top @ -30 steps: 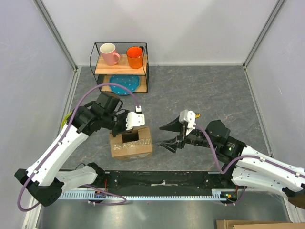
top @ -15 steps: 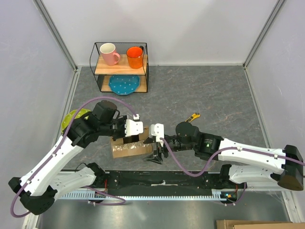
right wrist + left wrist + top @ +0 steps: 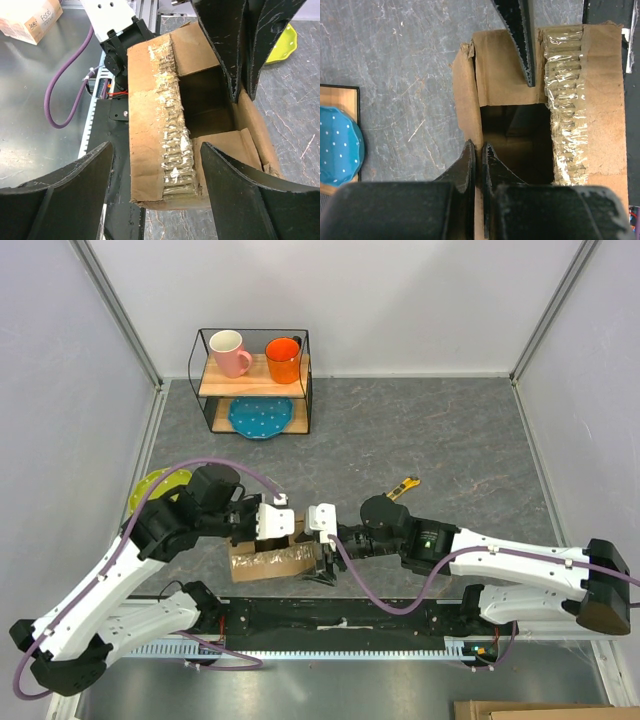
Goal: Unpack the express box
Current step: Open the express box at the center of the board.
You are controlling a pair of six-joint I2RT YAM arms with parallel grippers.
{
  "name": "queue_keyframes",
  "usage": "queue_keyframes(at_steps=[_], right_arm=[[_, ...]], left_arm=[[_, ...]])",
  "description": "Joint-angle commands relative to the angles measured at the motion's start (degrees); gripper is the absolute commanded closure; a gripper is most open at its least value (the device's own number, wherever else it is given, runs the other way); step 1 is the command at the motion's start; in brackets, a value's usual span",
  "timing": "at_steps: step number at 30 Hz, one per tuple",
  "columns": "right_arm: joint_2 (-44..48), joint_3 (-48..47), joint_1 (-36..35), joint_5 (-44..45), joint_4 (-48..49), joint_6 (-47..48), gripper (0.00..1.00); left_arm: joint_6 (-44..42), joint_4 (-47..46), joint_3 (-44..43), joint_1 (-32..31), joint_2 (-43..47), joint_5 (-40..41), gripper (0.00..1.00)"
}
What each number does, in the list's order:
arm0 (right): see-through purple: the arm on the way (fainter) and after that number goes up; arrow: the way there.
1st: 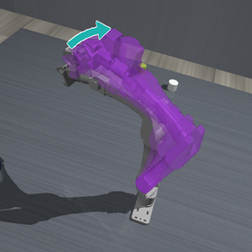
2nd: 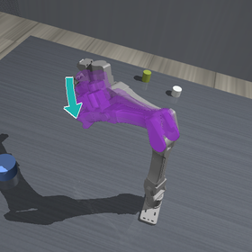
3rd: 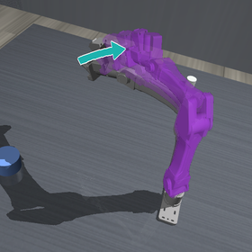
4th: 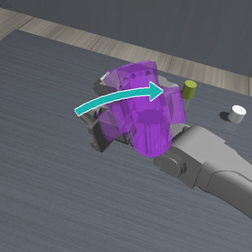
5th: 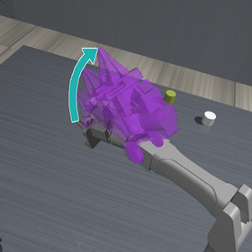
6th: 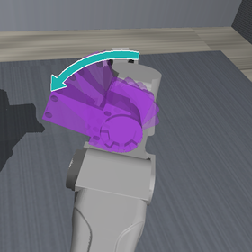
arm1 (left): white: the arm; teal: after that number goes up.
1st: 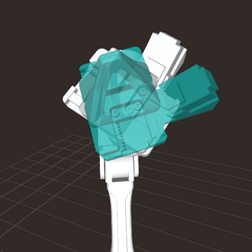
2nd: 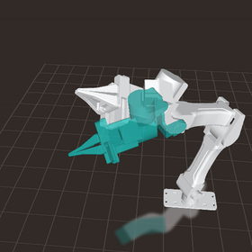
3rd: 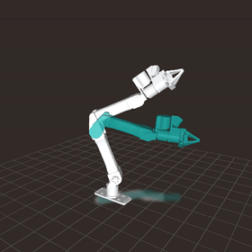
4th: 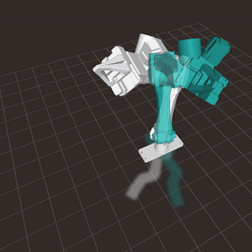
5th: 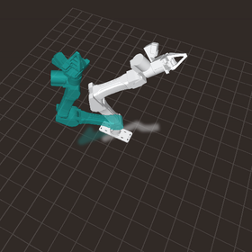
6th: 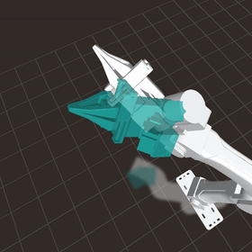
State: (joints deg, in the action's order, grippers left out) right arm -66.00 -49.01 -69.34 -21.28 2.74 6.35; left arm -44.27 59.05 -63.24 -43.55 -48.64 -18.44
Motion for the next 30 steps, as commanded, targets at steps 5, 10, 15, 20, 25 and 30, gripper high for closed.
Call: queue_keyframes(at_steps=[5, 10, 15, 20, 25, 30], right_arm=[[-3.3, -2.7, 0.2, 0.1, -0.7, 0.8, 0.21], [-5.7, -2.8, 0.3, -1.9, -1.9, -0.7, 0.21], [-8.6, -3.7, 0.3, -8.7, -5.7, -3.7, 0.23], [-11.3, -2.1, -0.5, -11.4, -5.2, -7.7, 0.27], [-13.4, -0.2, -2.5, -8.4, -6.1, -7.8, 0.27], [-16.3, 0.1, -3.6, -4.2, -8.7, -6.8, 0.28]], left_arm=[[2.3, -1.0, -0.1, -1.0, 2.8, -8.7, 0.98], [3.0, -0.7, 0.1, -1.0, 3.8, -9.6, 0.98], [3.5, -1.4, 0.5, -1.0, 4.5, -9.1, 0.98], [5.6, -3.8, 1.1, -0.9, 5.1, -8.6, 0.98], [6.5, -4.1, 0.8, -1.0, 4.9, -8.5, 0.98], [7.7, -3.7, -0.6, -0.9, 4.3, -9.9, 0.98]])
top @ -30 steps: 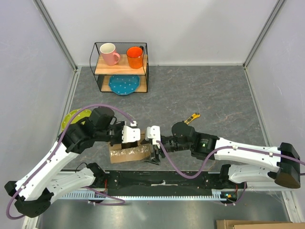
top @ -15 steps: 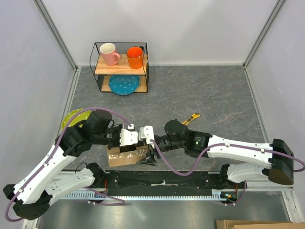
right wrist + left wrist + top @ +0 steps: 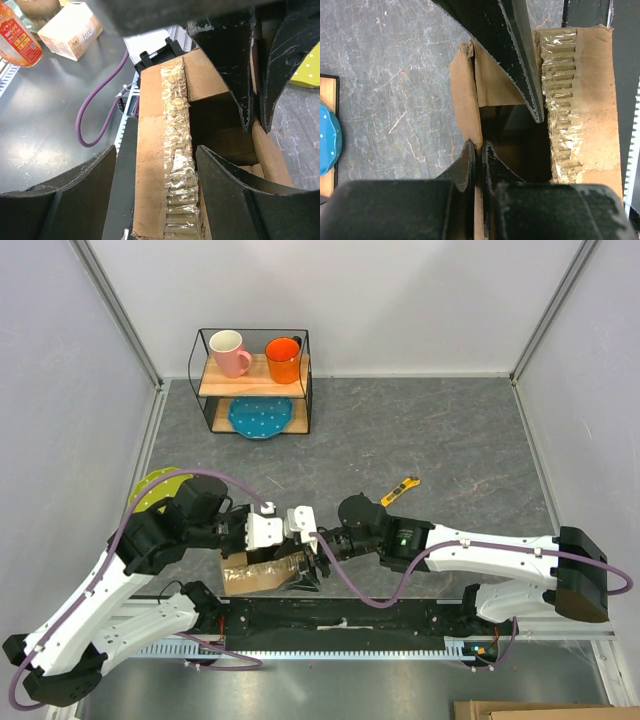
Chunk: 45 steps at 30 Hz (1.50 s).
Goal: Unpack the express box
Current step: Open the express box at the center of the board.
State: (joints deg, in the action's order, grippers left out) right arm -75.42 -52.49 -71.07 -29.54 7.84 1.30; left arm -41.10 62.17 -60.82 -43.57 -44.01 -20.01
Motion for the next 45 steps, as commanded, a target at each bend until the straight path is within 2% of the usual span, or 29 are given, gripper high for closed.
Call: queue_keyframes(at_steps=[1, 9, 17, 26, 31, 41, 45], right_arm=[[-7.7, 3.5, -2.1, 4.9, -14.8, -0.3, 0.28], [-9.0, 4.3, -2.0, 11.3, -18.6, 1.2, 0.29], [-9.8, 4.9, -2.3, 7.6, -20.4, -0.3, 0.33], [-15.1, 8.5, -9.0, 1.2, -13.0, -8.7, 0.35], [-15.3, 10.7, -9.2, 0.9, -8.4, -11.8, 0.39], [-15.5, 12.6, -9.7, 2.9, -10.3, -12.8, 0.46], [-15.1, 12.8, -10.0, 3.1, -11.7, -13.6, 0.5]], left_arm=[[5.1, -6.6, -3.8, -0.9, -0.4, -8.7, 0.98], [8.8, -4.4, -7.3, -0.9, 0.0, -15.0, 0.98], [9.1, -6.1, -5.4, -0.9, 0.9, -16.5, 0.98], [8.4, -8.3, -7.0, -2.0, -1.3, -16.6, 0.98], [8.7, -8.3, -6.9, -2.1, -0.4, -15.9, 0.98], [13.9, -8.0, -6.5, -2.1, -0.6, -21.4, 0.98], [13.9, -10.0, -4.0, -2.0, -0.4, -17.4, 0.98]])
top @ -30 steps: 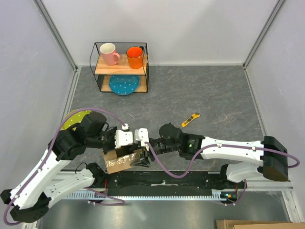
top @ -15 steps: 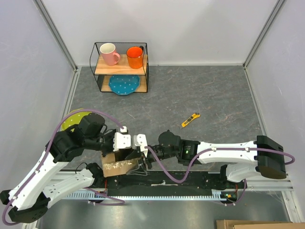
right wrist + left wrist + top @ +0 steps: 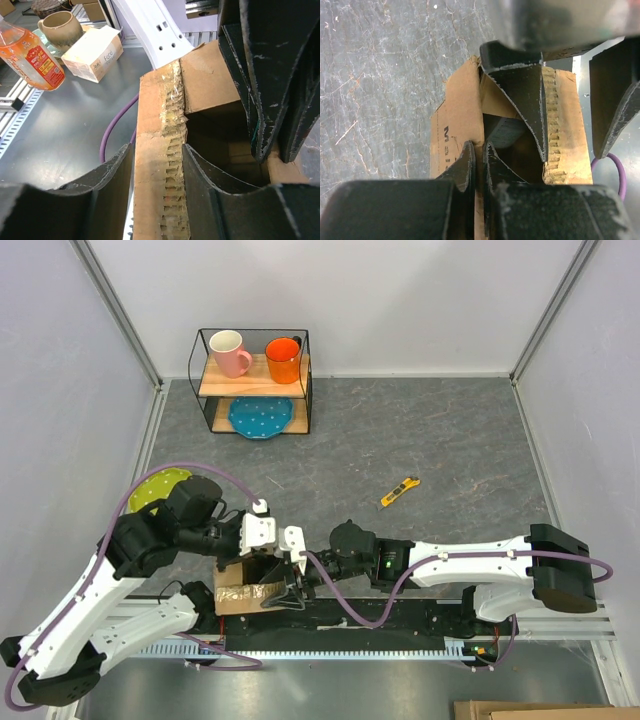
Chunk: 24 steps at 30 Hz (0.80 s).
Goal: Unpack the express box
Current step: Open the express box at the center of the board.
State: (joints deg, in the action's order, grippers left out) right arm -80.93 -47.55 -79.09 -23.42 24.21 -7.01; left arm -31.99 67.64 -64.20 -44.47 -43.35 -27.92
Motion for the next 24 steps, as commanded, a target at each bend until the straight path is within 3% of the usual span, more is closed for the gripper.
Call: queue_keyframes(at_steps=[1, 2, 5, 8, 24], right_arm=[[-9.5, 7.8, -2.0, -2.9, -28.4, -5.2, 0.52], [-9.3, 7.6, -2.2, -2.9, -28.9, -5.2, 0.55], [-8.1, 6.3, -2.5, -2.9, -30.1, -5.5, 0.83], [-7.2, 5.2, -2.7, -2.0, -30.6, -5.8, 0.97], [8.2, 0.2, -4.8, 7.1, -31.3, -1.8, 1.0]], left_arm=[[5.3, -16.0, -0.4, -1.1, -1.1, -8.4, 0.98], [5.4, -16.2, -0.2, -1.1, -1.4, -6.8, 0.98], [5.5, -16.8, 0.4, -1.2, -1.9, -3.8, 0.98], [4.7, -16.7, 1.0, -1.1, -2.6, -1.4, 0.98], [-2.3, -17.8, 5.9, -1.2, -6.8, 5.9, 0.98]])
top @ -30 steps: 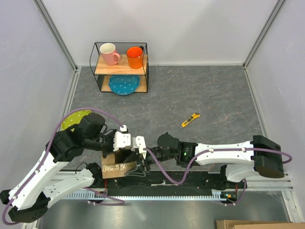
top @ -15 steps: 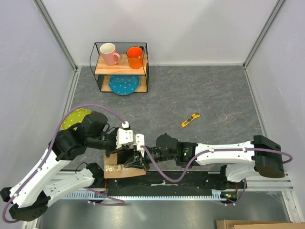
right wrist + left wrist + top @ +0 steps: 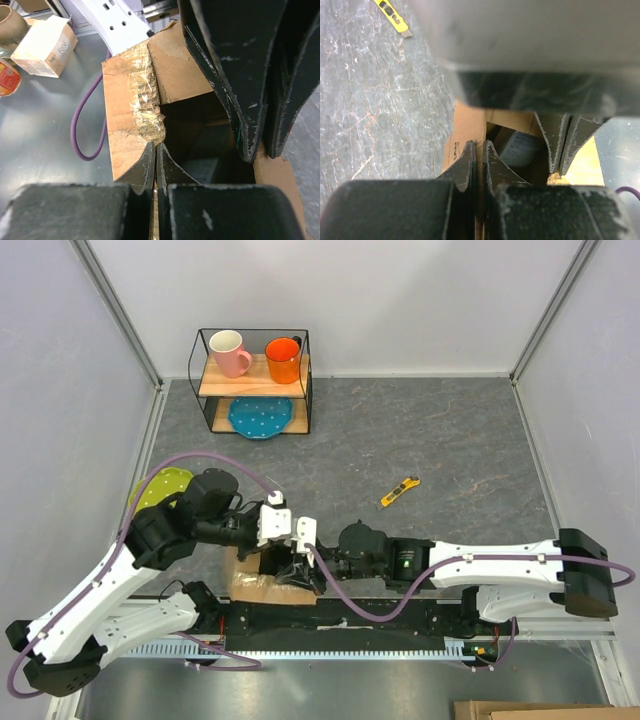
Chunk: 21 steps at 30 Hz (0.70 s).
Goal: Unpack the express box
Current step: Open the express box at the center of the board.
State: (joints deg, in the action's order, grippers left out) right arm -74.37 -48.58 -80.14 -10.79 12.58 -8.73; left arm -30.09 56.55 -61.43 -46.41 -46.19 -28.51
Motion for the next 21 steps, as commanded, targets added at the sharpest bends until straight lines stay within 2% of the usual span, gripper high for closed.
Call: queue_keyframes(at_steps=[1, 9, 16, 21], right_arm=[[3.0, -0.1, -3.7, -5.0, -20.2, 0.0, 1.0], [5.1, -1.8, -7.5, -0.7, -18.0, -0.4, 1.0], [5.9, -10.1, -11.5, 6.6, -20.8, 4.1, 1.0], [5.6, -15.0, -13.5, 10.0, -24.0, 6.4, 1.0]], left_arm=[[-4.5, -6.9, 3.3, 0.7, -4.7, 7.1, 0.98], [-4.5, -8.5, 4.1, 0.9, -7.6, 9.4, 0.98], [-4.8, -9.1, 6.1, 1.8, -10.4, 11.0, 0.98], [-5.0, -8.7, 5.7, 4.9, -13.3, 8.9, 0.98]])
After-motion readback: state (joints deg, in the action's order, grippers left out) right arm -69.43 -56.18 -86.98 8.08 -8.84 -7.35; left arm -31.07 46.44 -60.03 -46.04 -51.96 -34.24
